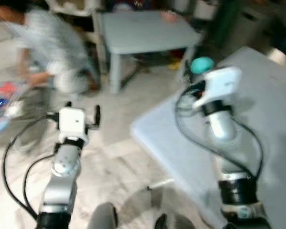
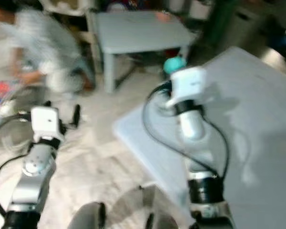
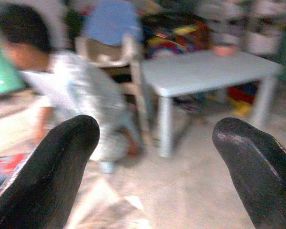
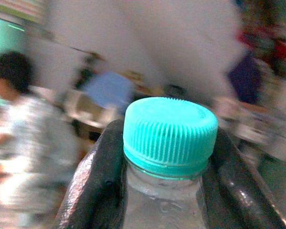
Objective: Restocking fridge
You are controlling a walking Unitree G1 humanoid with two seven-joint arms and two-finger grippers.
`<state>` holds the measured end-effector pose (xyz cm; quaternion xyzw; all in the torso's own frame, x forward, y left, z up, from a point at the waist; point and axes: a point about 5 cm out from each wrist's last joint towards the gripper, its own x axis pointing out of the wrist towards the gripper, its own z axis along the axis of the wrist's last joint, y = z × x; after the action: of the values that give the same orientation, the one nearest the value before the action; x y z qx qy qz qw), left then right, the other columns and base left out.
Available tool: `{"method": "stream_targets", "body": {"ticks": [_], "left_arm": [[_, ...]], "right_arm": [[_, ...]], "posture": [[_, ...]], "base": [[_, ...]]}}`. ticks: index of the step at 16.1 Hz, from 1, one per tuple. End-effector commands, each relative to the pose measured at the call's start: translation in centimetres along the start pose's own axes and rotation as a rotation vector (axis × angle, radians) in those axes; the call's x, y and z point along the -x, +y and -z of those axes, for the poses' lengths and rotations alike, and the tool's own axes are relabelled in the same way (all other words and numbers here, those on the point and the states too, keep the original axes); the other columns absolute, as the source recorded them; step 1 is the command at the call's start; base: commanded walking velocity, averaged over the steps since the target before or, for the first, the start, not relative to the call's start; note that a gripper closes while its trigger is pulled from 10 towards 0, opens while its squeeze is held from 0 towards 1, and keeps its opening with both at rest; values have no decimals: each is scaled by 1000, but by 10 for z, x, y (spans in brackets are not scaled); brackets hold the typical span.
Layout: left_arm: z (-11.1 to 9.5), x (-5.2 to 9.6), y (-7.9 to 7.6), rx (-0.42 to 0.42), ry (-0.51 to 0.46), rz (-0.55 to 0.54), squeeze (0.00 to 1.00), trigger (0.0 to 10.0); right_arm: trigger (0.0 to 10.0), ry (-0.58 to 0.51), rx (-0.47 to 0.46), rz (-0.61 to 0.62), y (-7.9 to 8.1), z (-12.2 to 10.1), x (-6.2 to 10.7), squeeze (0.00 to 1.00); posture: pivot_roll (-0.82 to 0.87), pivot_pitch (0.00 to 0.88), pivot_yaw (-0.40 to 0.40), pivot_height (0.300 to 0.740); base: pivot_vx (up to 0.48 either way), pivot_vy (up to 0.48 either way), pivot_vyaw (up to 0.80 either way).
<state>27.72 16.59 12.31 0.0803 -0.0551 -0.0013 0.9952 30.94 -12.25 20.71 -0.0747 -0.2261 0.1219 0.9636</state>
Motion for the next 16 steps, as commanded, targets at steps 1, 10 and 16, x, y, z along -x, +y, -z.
{"method": "stream_targets", "body": {"ticks": [1, 10, 16], "left_arm": [[-5, -2, -7, 7, -18, 17, 0, 10000], [9, 3, -4, -3, 20, 3, 0, 10000], [30, 11, 12, -47, 98, -40, 0, 10000]], "right_arm": [[10000, 57, -3, -41, 5, 12, 8, 0], [10000, 89, -14, -118, 15, 25, 25, 0], [10000, 202, -49, -95, 25, 47, 60, 0]], "posture": [[114, 117, -67, 740], [98, 64, -52, 740], [112, 33, -49, 740]], "base": [[0, 480, 800], [0, 191, 800], [0, 240, 800]]}}
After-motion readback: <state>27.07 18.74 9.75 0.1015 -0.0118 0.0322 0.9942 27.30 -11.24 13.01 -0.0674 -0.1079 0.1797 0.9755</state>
